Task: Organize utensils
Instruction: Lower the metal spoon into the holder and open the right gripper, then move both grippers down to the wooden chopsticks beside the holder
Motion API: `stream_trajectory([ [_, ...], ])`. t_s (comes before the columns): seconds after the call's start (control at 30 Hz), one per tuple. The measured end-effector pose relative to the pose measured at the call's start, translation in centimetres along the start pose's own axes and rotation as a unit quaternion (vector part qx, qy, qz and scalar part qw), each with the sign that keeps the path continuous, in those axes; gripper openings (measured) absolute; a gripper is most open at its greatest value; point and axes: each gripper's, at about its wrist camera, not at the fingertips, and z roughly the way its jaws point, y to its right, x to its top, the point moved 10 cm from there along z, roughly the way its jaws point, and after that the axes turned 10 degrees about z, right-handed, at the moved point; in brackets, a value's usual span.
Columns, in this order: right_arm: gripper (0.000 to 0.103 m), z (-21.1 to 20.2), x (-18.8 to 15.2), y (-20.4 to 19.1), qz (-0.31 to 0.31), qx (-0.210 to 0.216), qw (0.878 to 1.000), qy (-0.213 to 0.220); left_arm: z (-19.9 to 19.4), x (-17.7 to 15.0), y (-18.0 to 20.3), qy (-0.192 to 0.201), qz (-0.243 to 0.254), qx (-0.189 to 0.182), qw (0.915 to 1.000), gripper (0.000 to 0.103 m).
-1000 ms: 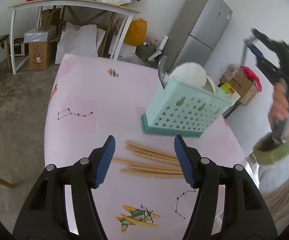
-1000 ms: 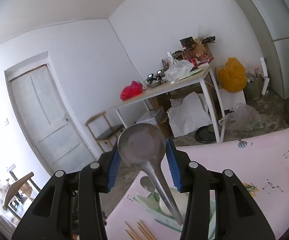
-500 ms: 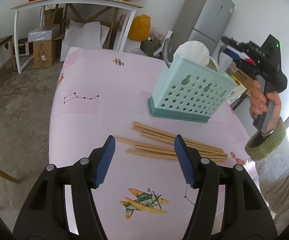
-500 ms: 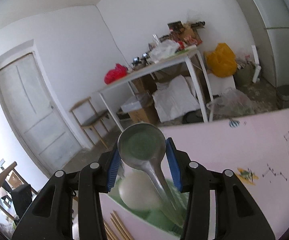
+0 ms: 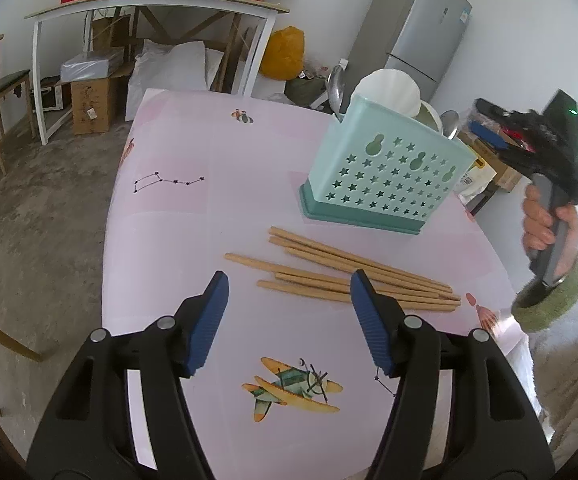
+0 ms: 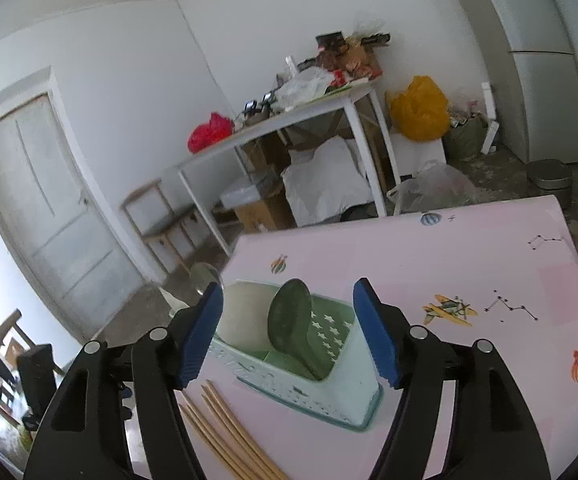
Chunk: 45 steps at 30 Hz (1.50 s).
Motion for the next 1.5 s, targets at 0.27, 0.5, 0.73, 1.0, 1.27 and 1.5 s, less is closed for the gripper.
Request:
stream_trajectory([
  [0.27,0.068,-4.5,-3.0,-0.4,0.029,0.01,0.999,0.019,0.8,0.9,-0.6,0.013,-0.016,0.002,0.9998,0.057],
  [0.5,0.068,-3.6,-11.2,-2.4,0.058,0.03,0.996,-0.067,4.6,3.5,0.9,-0.011,0.023,0.001,0.9997,0.021],
  [0.73,0.056,0.3,-22.5,-3.9,0.075,-0.001,0.975,-0.207,10.1,4.9,3.0,-0.058,0.114,0.021,0.9915,0.001],
  [1.0,0.049,1.9,-25.6,-4.2,0.085,-0.016,0.967,-0.239,13.4,2.8,3.7,-0.121,0.191,0.066,0.9718,0.0],
  [1.27,0.048,1.8,-24.3,-2.6,0.123,-0.039,0.967,-0.222,10.4,-0.1,3.3,-0.141,0.164,0.053,0.9749,0.0],
  [1.5,0.043,2.4,-23.4,-1.9,0.166,-0.062,0.964,-0.199,7.2,-2.8,2.9,-0.151,0.089,0.027,0.9842,0.0],
])
